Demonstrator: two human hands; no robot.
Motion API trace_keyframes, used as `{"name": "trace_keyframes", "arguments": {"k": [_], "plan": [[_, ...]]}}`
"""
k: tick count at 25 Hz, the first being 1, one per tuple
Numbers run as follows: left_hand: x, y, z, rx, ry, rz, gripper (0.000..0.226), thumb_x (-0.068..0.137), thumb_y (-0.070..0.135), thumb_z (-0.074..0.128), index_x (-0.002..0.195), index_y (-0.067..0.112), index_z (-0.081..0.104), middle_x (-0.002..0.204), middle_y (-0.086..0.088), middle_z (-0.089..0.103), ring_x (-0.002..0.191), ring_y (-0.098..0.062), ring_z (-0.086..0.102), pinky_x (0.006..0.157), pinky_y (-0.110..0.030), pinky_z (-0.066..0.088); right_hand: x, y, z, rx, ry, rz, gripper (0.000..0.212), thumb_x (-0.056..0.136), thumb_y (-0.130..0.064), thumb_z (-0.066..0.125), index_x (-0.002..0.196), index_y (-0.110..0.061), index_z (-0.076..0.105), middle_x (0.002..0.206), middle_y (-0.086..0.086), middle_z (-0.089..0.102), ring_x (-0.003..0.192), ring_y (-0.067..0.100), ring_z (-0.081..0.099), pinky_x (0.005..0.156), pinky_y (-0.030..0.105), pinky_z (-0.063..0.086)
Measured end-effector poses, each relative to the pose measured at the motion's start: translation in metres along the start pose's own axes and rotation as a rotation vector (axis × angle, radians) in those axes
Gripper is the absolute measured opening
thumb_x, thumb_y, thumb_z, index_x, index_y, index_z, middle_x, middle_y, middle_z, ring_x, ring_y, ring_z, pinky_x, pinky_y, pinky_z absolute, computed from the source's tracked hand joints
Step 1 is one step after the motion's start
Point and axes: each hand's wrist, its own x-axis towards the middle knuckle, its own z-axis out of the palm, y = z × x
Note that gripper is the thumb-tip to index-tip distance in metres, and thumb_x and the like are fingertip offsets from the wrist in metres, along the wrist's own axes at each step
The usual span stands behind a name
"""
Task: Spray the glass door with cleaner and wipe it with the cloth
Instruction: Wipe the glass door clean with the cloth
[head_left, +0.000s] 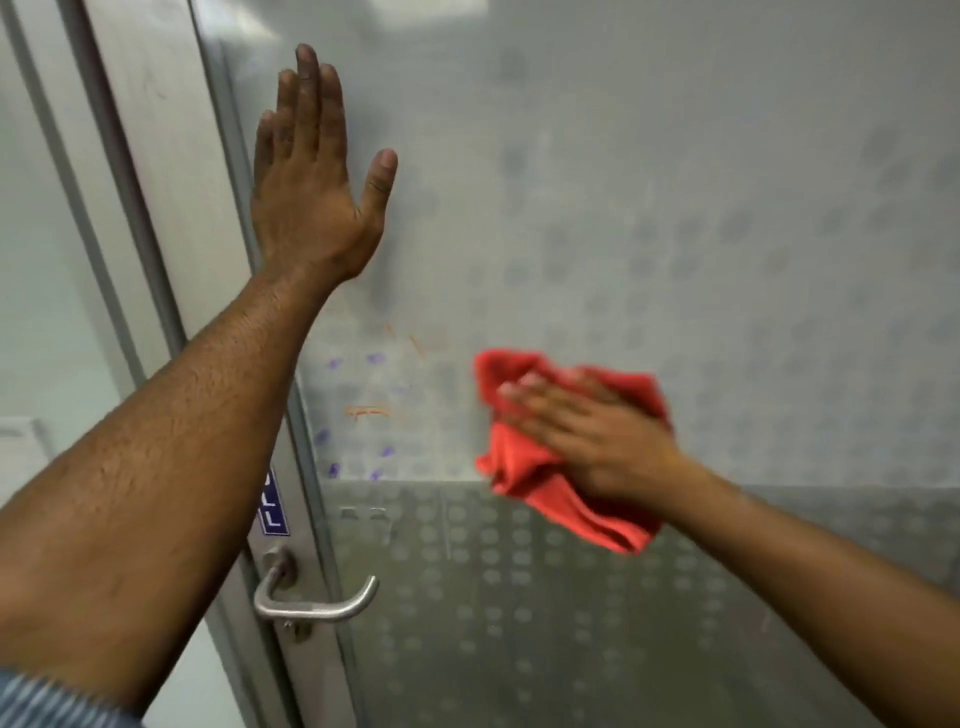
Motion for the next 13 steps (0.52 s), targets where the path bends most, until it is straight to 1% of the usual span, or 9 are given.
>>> {"name": "trace_keyframes", "arguments": {"k": [2, 4, 5, 6, 7, 9, 11, 12, 13], "plan": [[-0.005, -0.02, -0.001, 0.024, -0.003, -0.029, 0.073, 0.102, 0.056, 0.018, 0.158, 0.011, 0.003, 0.167, -0.01, 0.002, 0.154, -0.023, 0.0, 0.124, -0.037, 0.002, 0.017, 0.047, -0.029, -0.034, 0.146, 0.274, 0.073, 0.086, -0.026, 0.051, 0.153, -0.02, 0.023, 0.159, 0.007, 0.022, 0.148, 0.02, 0.017, 0.116, 0.044, 0.02], [-0.007, -0.035, -0.001, 0.029, 0.0, -0.031, 0.073, 0.102, 0.056, 0.018, 0.158, 0.011, 0.004, 0.167, -0.01, 0.002, 0.154, -0.022, 0.001, 0.124, -0.036, 0.002, 0.065, 0.07, -0.055, -0.047, 0.306, 0.54, 0.064, 0.092, -0.034, 0.049, 0.152, -0.02, 0.029, 0.16, 0.009, 0.025, 0.148, 0.024, 0.019, 0.116, 0.045, 0.019], [-0.007, -0.04, 0.0, 0.028, -0.001, -0.021, 0.072, 0.102, 0.055, 0.017, 0.158, 0.011, 0.004, 0.167, -0.011, 0.003, 0.154, -0.022, 0.001, 0.124, -0.036, 0.002, 0.094, 0.061, -0.056, -0.048, 0.356, 0.591, 0.062, 0.094, -0.037, 0.047, 0.151, -0.018, 0.033, 0.159, 0.009, 0.026, 0.148, 0.026, 0.022, 0.116, 0.044, 0.016], [-0.007, -0.044, 0.001, 0.02, -0.004, -0.012, 0.072, 0.103, 0.055, 0.017, 0.158, 0.01, 0.004, 0.167, -0.011, 0.003, 0.154, -0.022, 0.002, 0.124, -0.036, 0.002, 0.116, 0.043, -0.049, -0.036, 0.374, 0.586, 0.062, 0.093, -0.037, 0.048, 0.15, -0.016, 0.035, 0.159, 0.009, 0.027, 0.147, 0.027, 0.023, 0.116, 0.042, 0.014], [-0.007, -0.048, 0.001, 0.006, -0.008, -0.01, 0.072, 0.103, 0.054, 0.017, 0.158, 0.01, 0.004, 0.167, -0.011, 0.003, 0.154, -0.022, 0.001, 0.124, -0.036, 0.001, 0.129, 0.018, -0.035, -0.004, 0.348, 0.52, 0.063, 0.091, -0.034, 0.051, 0.15, -0.015, 0.036, 0.159, 0.009, 0.027, 0.147, 0.027, 0.023, 0.117, 0.042, 0.011], [-0.01, -0.057, -0.001, -0.019, -0.009, -0.012, 0.071, 0.103, 0.053, 0.018, 0.158, 0.01, 0.004, 0.166, -0.012, 0.003, 0.154, -0.023, 0.001, 0.124, -0.036, 0.001, 0.121, -0.031, -0.003, 0.034, 0.19, 0.257, 0.064, 0.091, -0.025, 0.055, 0.151, -0.014, 0.033, 0.16, 0.007, 0.024, 0.148, 0.025, 0.019, 0.118, 0.042, 0.005], [-0.014, -0.067, -0.002, -0.02, -0.025, -0.004, 0.071, 0.103, 0.052, 0.019, 0.158, 0.01, 0.003, 0.167, -0.011, 0.001, 0.154, -0.024, 0.0, 0.124, -0.036, 0.001, 0.092, -0.049, 0.009, -0.008, -0.005, 0.028, 0.065, 0.092, -0.021, 0.055, 0.152, -0.016, 0.03, 0.161, 0.003, 0.022, 0.149, 0.021, 0.016, 0.12, 0.042, 0.006], [-0.018, -0.074, -0.003, -0.019, -0.036, -0.006, 0.07, 0.104, 0.052, 0.019, 0.158, 0.011, 0.002, 0.167, -0.01, 0.0, 0.154, -0.023, -0.001, 0.124, -0.036, 0.001, 0.086, -0.042, 0.004, -0.03, -0.021, -0.004, 0.067, 0.09, -0.02, 0.055, 0.152, -0.016, 0.03, 0.16, 0.003, 0.023, 0.149, 0.02, 0.017, 0.12, 0.043, 0.01], [-0.021, -0.081, -0.004, -0.022, -0.041, -0.018, 0.07, 0.104, 0.052, 0.02, 0.158, 0.011, 0.001, 0.167, -0.01, -0.001, 0.154, -0.023, -0.002, 0.124, -0.036, 0.001, 0.091, -0.028, -0.004, -0.039, 0.031, 0.059, 0.068, 0.088, -0.021, 0.056, 0.152, -0.017, 0.031, 0.16, 0.003, 0.025, 0.148, 0.02, 0.019, 0.118, 0.044, 0.015]]}}
